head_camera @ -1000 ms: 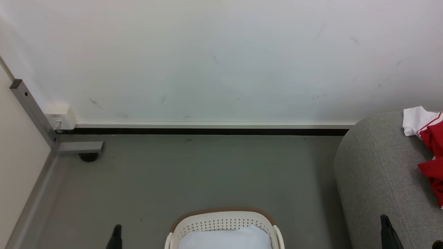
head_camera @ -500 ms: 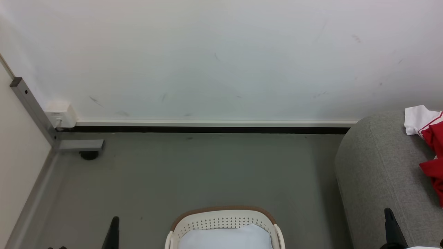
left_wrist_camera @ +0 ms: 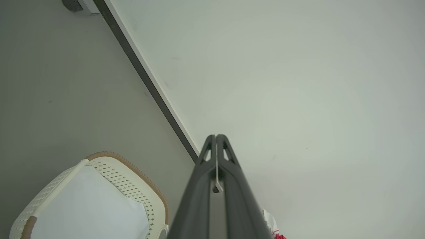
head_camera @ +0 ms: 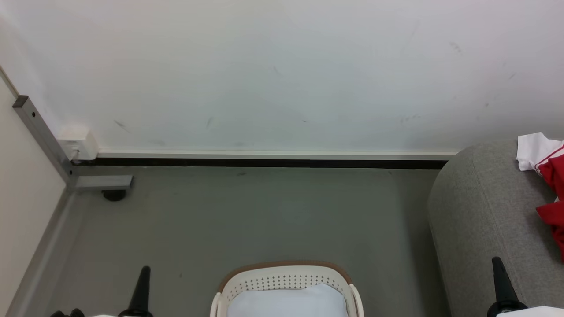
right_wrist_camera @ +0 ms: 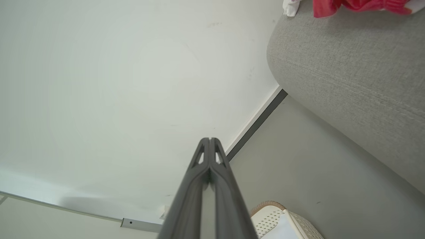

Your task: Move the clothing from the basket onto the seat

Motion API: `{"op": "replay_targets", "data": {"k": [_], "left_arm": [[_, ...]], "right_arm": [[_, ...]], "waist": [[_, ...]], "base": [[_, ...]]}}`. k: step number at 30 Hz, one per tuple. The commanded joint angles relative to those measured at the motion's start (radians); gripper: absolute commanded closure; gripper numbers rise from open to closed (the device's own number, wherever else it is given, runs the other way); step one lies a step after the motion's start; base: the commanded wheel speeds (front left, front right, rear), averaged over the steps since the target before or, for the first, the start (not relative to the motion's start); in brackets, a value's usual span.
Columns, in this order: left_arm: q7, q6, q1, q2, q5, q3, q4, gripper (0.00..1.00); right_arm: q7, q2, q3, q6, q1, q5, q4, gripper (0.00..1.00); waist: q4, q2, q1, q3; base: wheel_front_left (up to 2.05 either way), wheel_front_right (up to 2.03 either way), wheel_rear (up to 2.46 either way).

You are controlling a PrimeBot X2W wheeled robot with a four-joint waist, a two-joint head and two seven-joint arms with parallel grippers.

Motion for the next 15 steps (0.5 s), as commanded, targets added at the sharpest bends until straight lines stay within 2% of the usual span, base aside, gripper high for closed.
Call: {"op": "replay_targets", "data": {"k": [1, 15], "left_arm": [[0.009, -0.006, -0.022, 0.004, -0.038, 0.008, -0.014, 1.0], [0.043, -0.01, -0.042, 0.003, -0.165, 0.02, -0.019, 1.0]], "right_arm": [[0.008, -0.011, -0.007, -0.001, -0.021, 0.038, -0.013, 1.0], [0.043, -0.012, -0.017, -0.001, -0.036, 0.171, -0.028, 1.0]], "waist": [[0.0, 0.0, 0.0, 0.001], [0.003, 0.0, 0.0, 0.008]], "base": [[0.0, 0.0, 0.0], [0.0, 0.0, 0.0]]}}
